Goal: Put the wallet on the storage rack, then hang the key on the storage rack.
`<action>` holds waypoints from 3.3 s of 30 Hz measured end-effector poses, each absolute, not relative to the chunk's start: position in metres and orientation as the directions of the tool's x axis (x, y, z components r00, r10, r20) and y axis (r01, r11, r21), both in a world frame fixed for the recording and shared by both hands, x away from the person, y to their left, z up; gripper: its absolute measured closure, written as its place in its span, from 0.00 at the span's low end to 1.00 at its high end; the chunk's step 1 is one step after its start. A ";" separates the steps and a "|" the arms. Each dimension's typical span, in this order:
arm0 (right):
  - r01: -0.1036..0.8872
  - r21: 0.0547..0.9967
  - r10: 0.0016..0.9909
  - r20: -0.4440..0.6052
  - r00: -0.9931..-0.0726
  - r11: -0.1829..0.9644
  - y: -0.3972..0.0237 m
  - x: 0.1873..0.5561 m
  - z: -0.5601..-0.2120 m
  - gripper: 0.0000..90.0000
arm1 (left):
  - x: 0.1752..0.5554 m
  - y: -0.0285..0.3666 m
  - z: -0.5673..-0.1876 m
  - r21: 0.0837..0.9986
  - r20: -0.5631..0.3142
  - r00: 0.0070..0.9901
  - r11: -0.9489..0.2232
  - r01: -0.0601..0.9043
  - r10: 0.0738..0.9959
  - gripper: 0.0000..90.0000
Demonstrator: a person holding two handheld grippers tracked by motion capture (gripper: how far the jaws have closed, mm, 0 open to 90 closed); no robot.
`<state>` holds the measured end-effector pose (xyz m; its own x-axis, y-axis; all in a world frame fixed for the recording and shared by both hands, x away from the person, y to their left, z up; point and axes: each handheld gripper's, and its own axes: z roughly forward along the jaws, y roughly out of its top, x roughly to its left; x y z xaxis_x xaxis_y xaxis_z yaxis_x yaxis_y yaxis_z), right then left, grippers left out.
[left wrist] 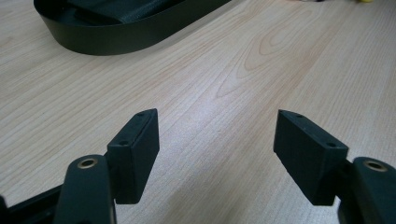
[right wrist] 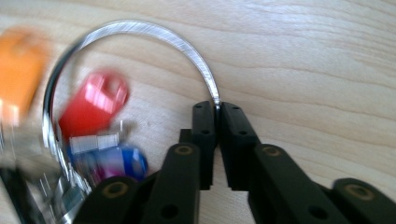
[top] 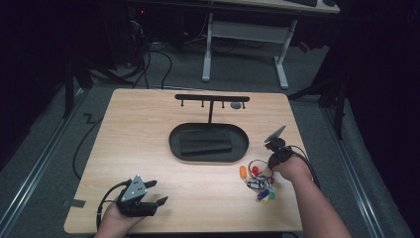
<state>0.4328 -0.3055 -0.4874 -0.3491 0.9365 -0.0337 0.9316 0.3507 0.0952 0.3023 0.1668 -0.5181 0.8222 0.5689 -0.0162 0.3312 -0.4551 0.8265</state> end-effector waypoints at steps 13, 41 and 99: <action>0.904 0.137 0.914 -0.061 -0.401 0.405 -0.302 0.424 -0.475 0.97 | 0.303 0.165 -0.519 0.825 -0.017 0.825 -0.458 0.331 0.565 0.35; 0.847 0.240 0.877 -0.044 -0.479 0.475 -0.293 0.394 -0.415 0.97 | 0.303 0.163 -0.519 0.824 -0.025 0.829 -0.458 0.334 0.559 0.35; 0.764 0.329 0.827 -0.115 -0.551 0.555 -0.254 0.404 -0.292 0.98 | 0.298 0.177 -0.520 0.825 -0.032 0.816 -0.446 0.348 0.577 0.35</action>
<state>0.4038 -0.2539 -0.2920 -0.5507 0.8267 -0.1154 0.7641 0.5549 0.3291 0.2977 0.1771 -0.5201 0.8158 0.5775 -0.0321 0.3481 -0.4459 0.8246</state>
